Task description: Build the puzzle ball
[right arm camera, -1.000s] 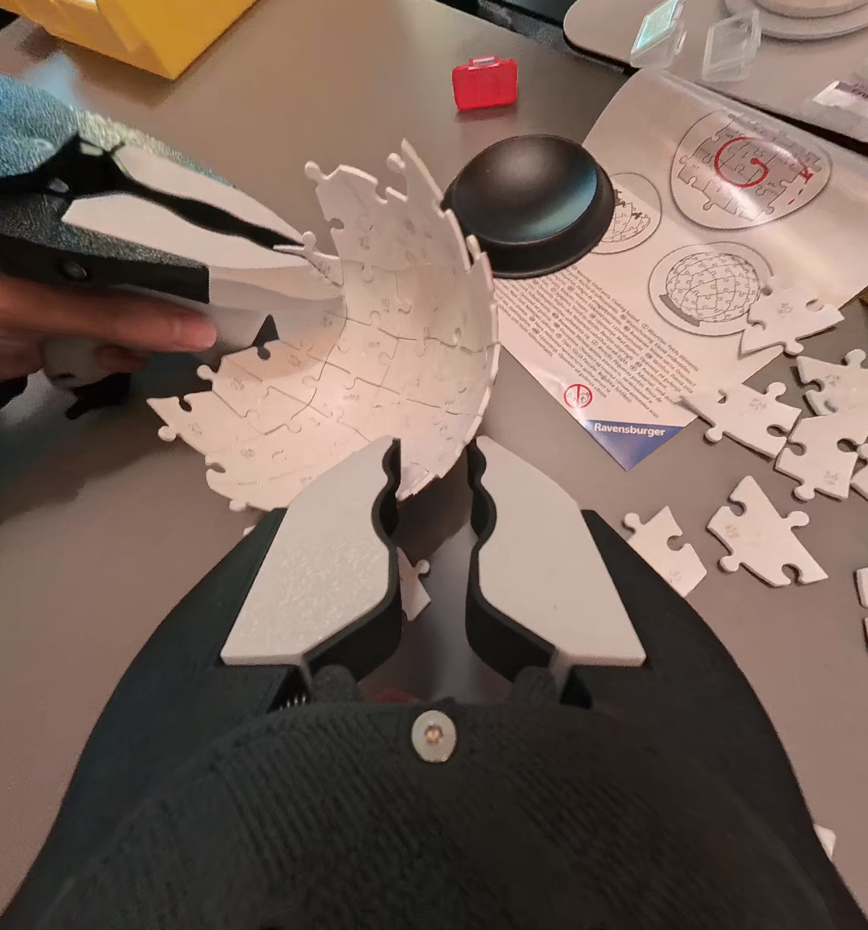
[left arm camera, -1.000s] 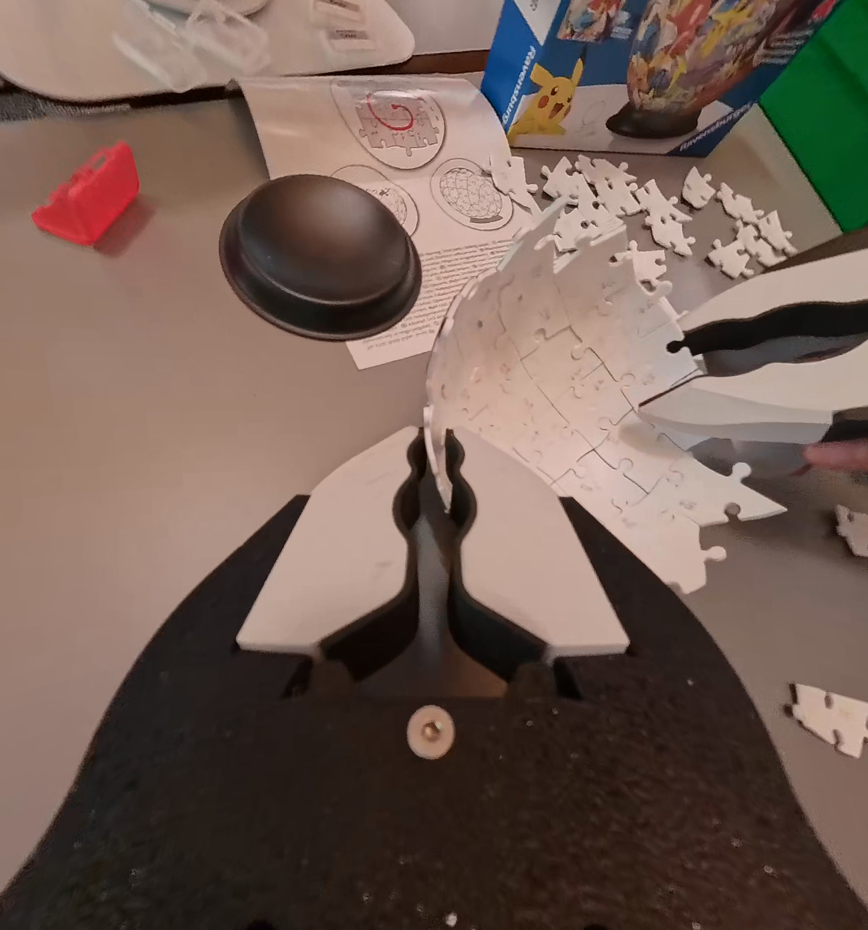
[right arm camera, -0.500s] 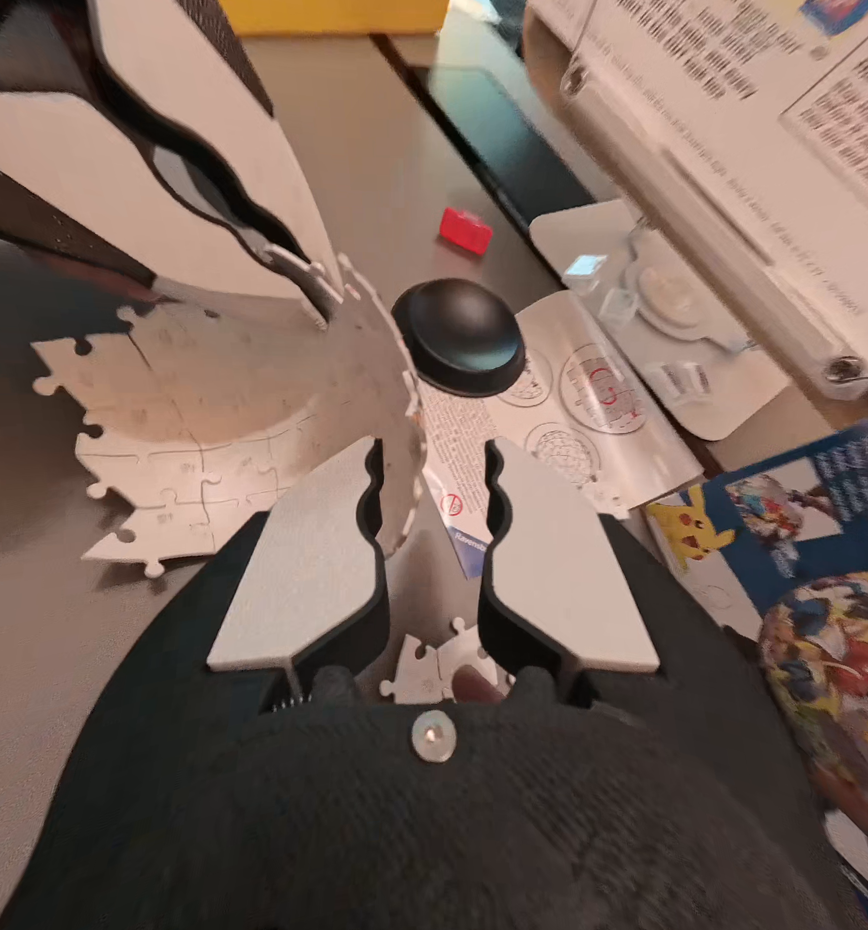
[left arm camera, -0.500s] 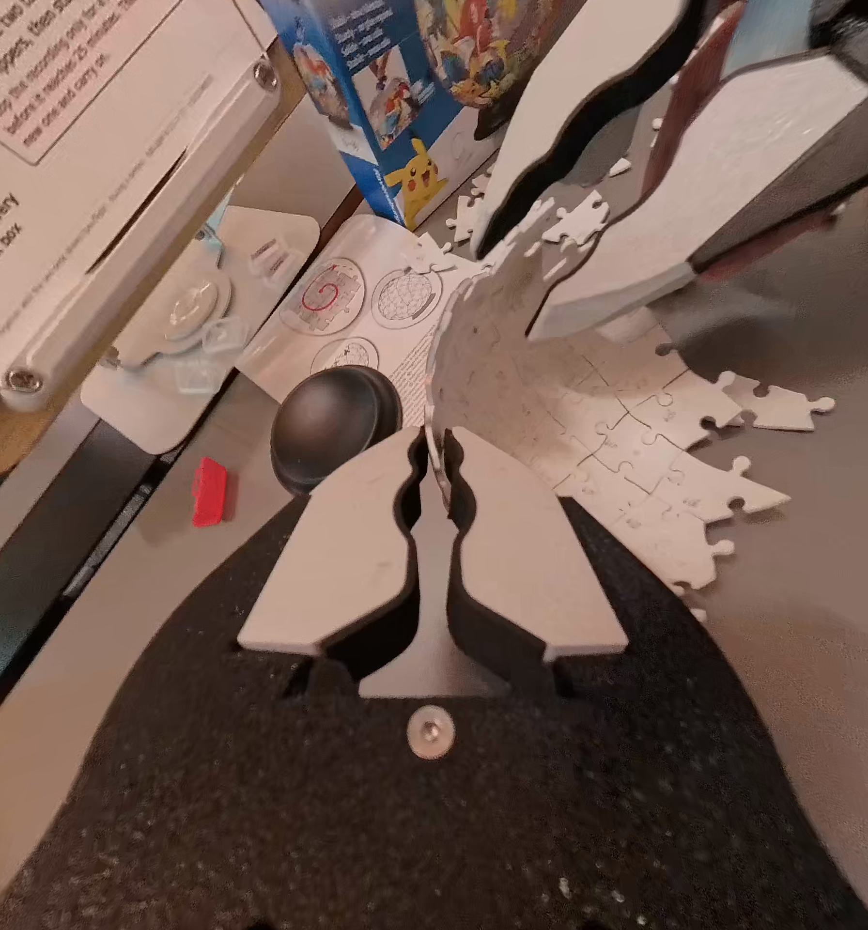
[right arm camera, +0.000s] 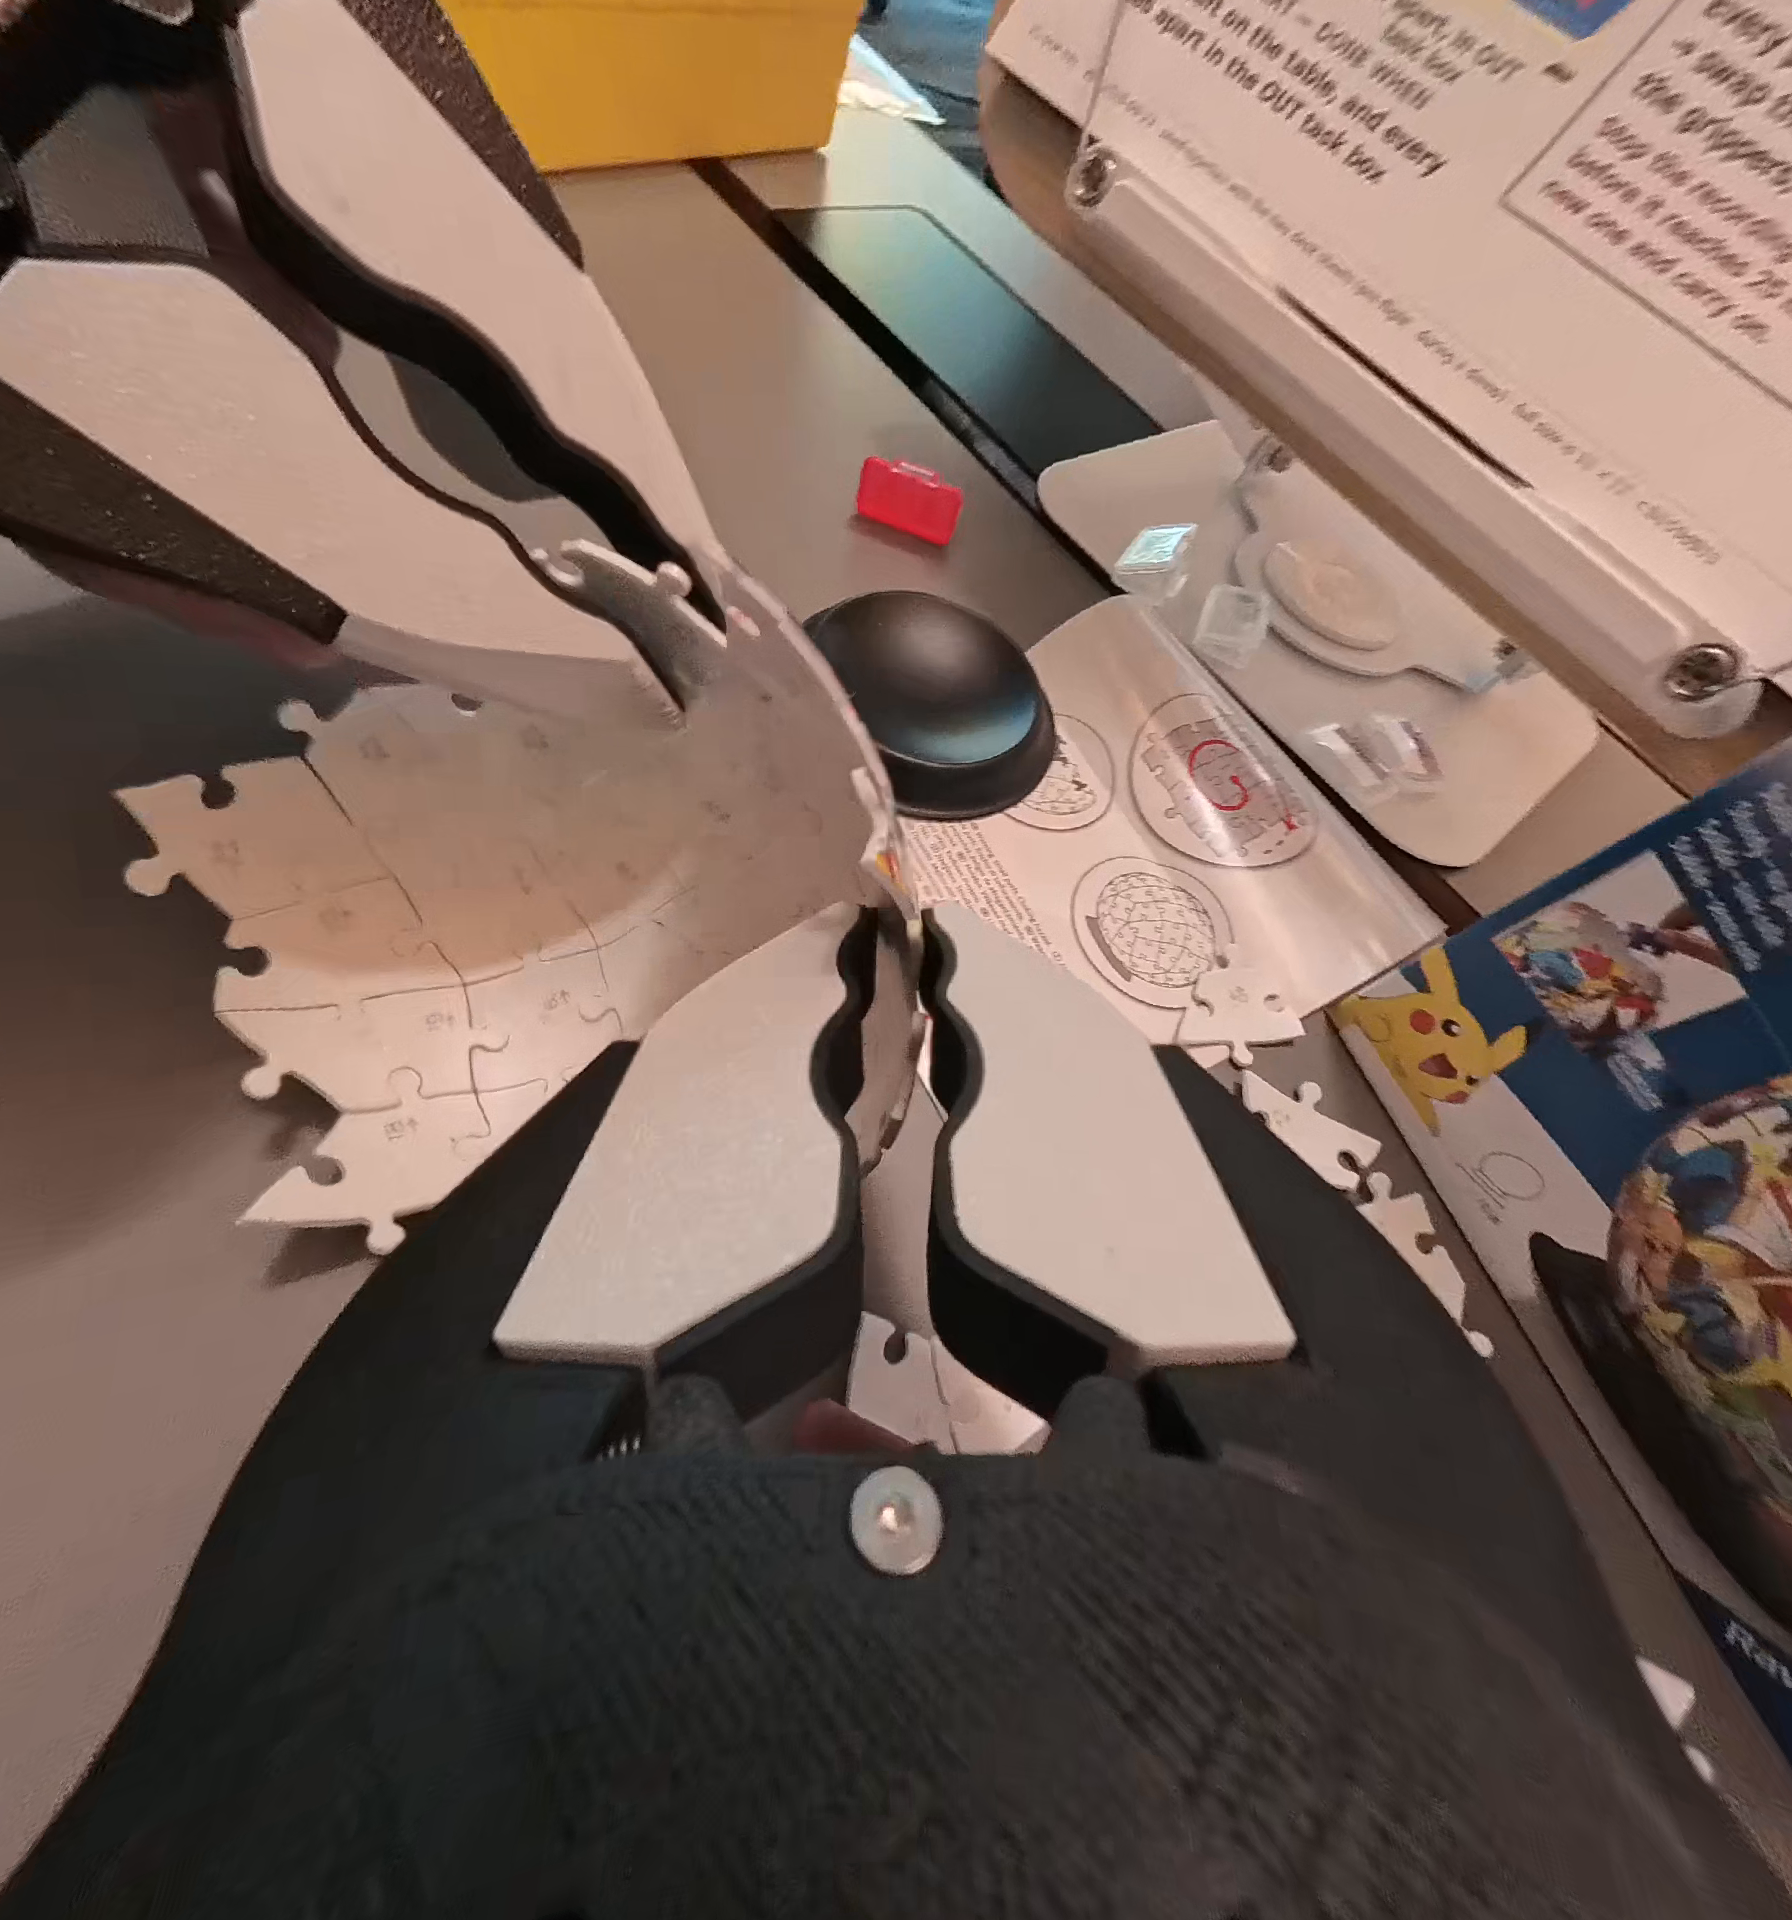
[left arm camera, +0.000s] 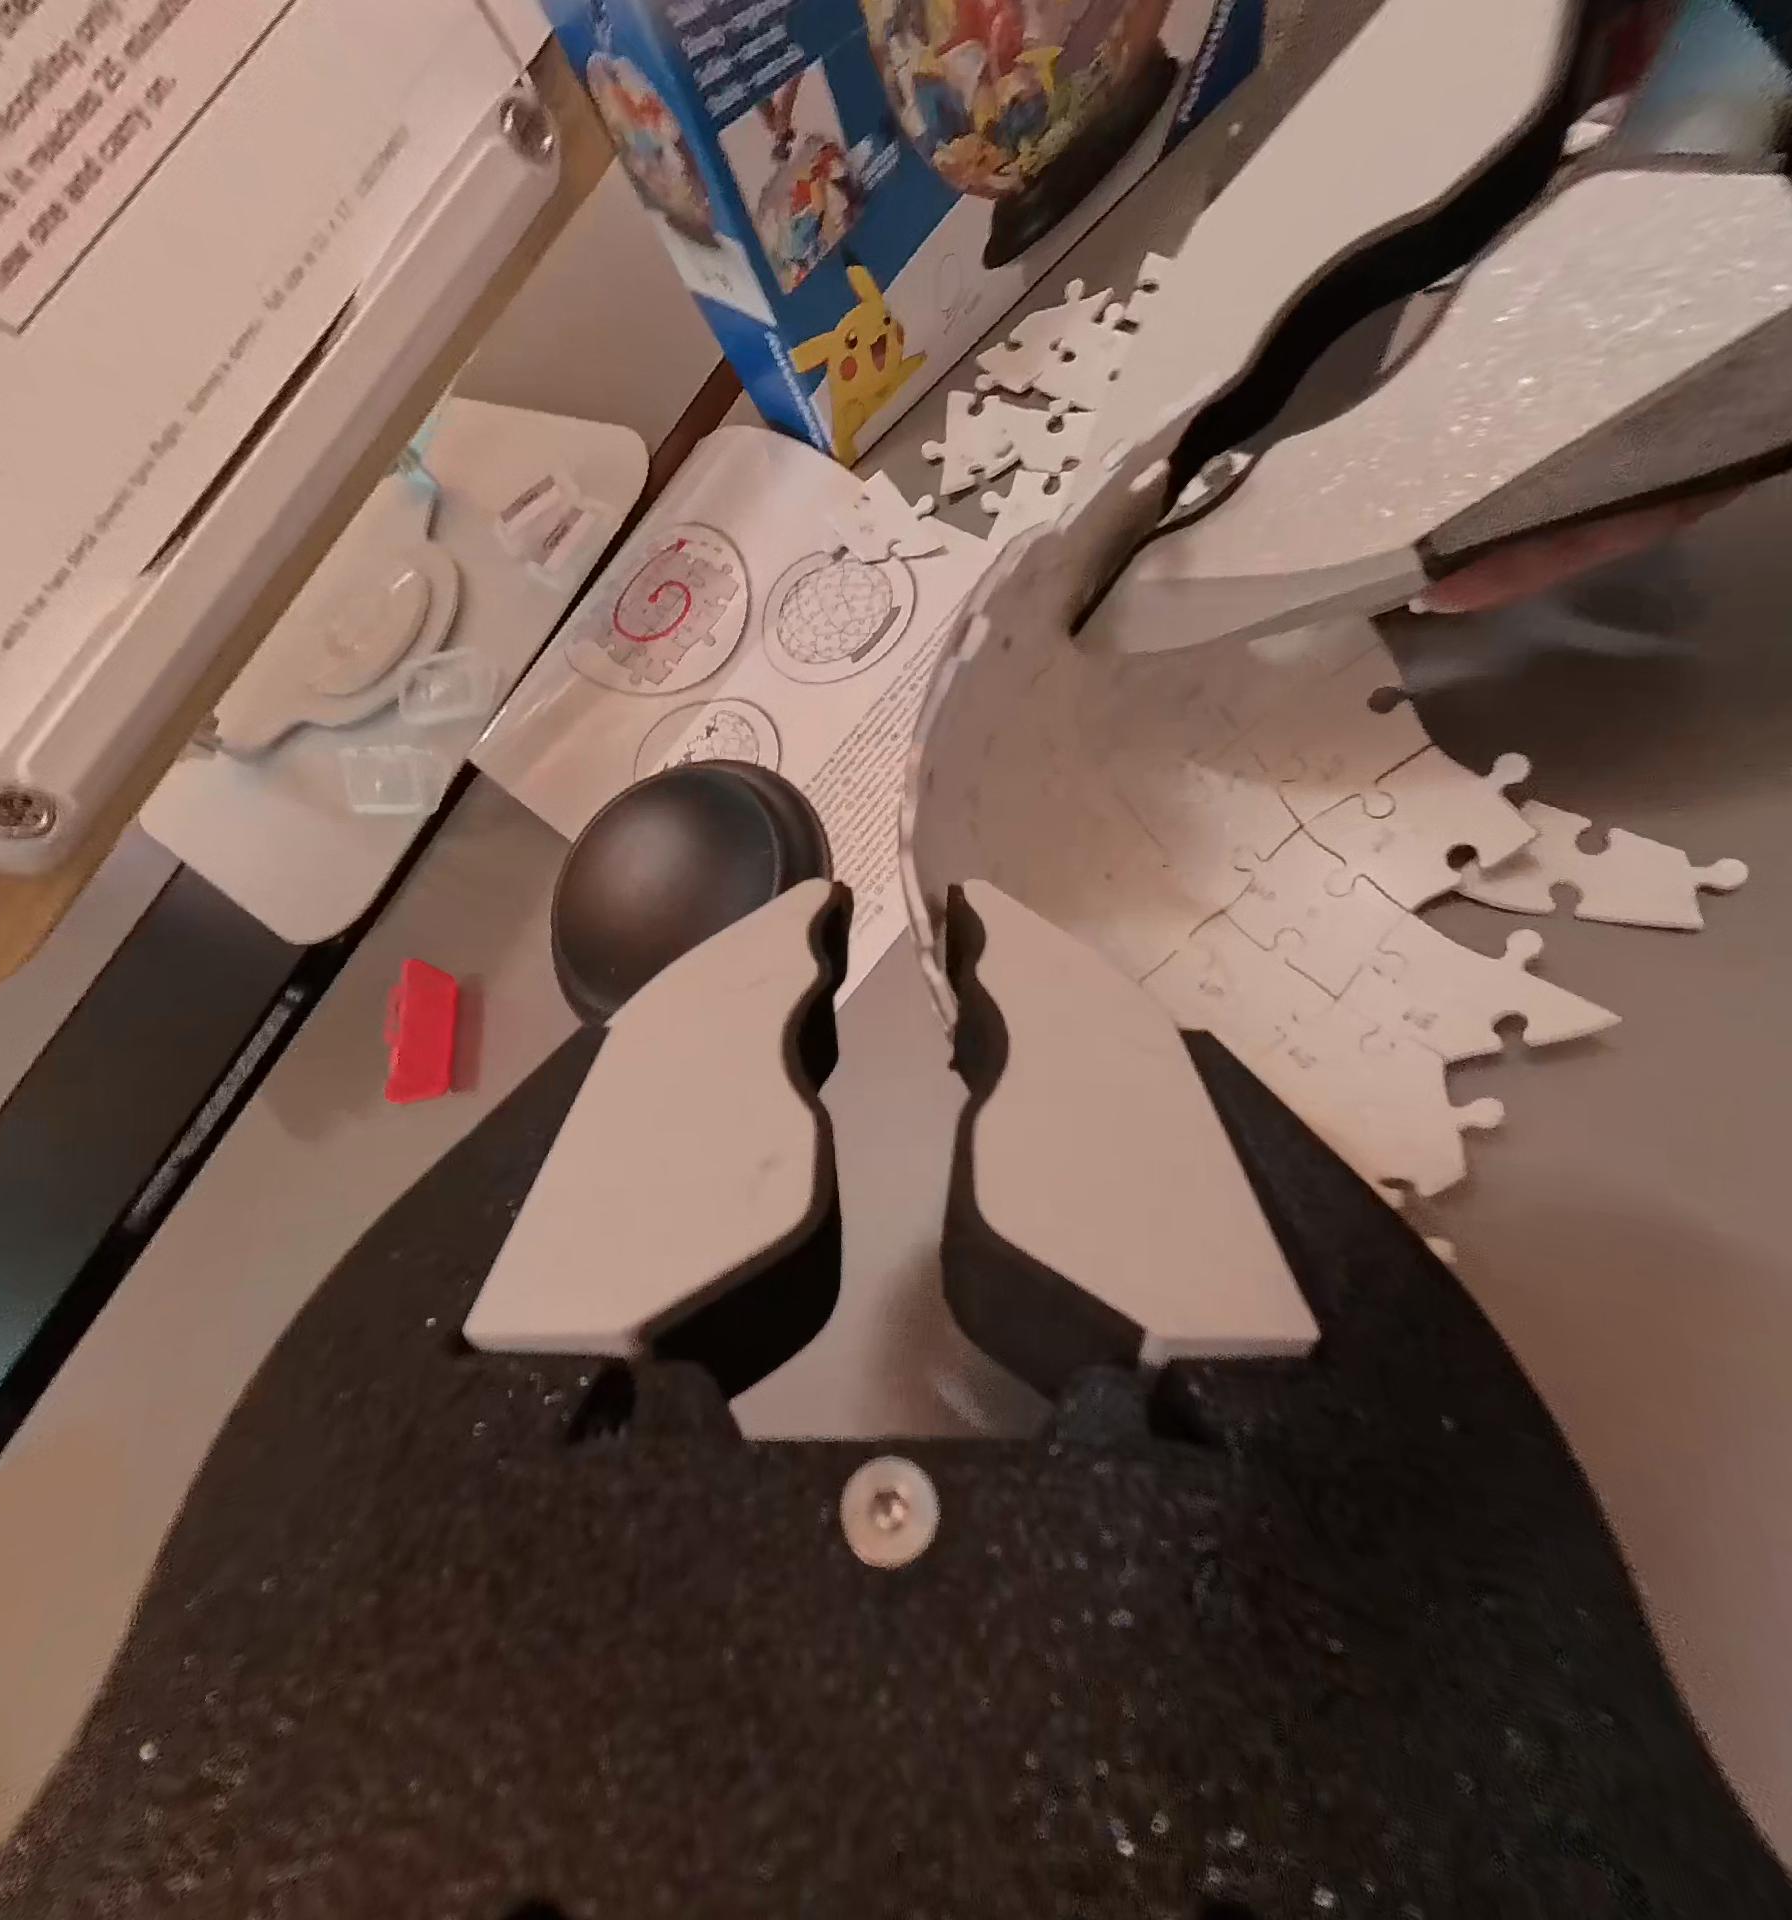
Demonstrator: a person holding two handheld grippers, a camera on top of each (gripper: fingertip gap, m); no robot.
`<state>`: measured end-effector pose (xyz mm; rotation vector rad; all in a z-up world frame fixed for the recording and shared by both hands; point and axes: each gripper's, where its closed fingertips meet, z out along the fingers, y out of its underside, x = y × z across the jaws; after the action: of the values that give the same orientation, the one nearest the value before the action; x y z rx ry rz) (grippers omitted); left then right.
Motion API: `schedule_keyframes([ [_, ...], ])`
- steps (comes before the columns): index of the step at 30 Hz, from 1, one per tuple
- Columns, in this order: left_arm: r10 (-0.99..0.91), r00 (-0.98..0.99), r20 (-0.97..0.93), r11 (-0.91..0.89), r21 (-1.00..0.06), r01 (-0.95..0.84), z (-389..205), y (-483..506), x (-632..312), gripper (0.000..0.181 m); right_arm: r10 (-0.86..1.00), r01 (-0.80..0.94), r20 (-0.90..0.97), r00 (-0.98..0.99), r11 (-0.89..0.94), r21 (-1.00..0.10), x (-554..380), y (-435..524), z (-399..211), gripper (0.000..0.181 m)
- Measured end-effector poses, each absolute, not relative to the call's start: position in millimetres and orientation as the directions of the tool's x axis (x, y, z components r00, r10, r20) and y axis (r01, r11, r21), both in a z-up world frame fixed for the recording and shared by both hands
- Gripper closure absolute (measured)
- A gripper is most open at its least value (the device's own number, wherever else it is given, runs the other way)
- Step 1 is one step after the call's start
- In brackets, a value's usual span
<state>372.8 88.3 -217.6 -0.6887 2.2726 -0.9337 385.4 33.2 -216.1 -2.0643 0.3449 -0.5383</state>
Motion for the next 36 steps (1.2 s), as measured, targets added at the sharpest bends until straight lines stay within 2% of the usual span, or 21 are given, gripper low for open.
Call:
schedule_keyframes([
  [7, -0.728, -0.649, -0.221, 0.521, -0.793, -0.315, -214, 87, 371, 0.163, -0.532, -0.027, 0.252, 0.808, -0.462, -0.887, 382, 28, -208, 0.175],
  [13, -0.785, -0.556, -0.274, 0.483, -0.833, -0.271, -188, 91, 363, 0.14, -0.63, 0.026, 0.314, 0.71, -0.422, -0.906, 380, 18, -198, 0.176],
  [17, -0.82, -0.492, -0.292, 0.441, -0.87, -0.219, -169, 90, 334, 0.14, -0.688, 0.046, 0.338, 0.642, -0.406, -0.913, 380, 10, -196, 0.175],
  [20, -0.81, -0.549, -0.205, 0.394, -0.885, -0.25, -180, 67, 301, 0.143, -0.72, 0.073, 0.358, 0.594, -0.396, -0.916, 381, 5, -194, 0.175],
  [24, -0.768, -0.636, -0.069, 0.413, -0.813, -0.41, -225, 25, 271, 0.137, -0.734, 0.095, 0.373, 0.568, -0.392, -0.915, 382, 3, -193, 0.175],
  [29, -0.846, -0.532, 0.036, 0.347, -0.721, -0.6, -257, 3, 267, 0.135, -0.761, 0.105, 0.361, 0.539, -0.364, -0.925, 383, -3, -188, 0.176],
  [36, -0.913, -0.403, 0.054, 0.256, -0.693, -0.674, -275, -6, 277, 0.138, -0.77, 0.123, 0.341, 0.54, -0.329, -0.936, 382, -6, -183, 0.176],
])
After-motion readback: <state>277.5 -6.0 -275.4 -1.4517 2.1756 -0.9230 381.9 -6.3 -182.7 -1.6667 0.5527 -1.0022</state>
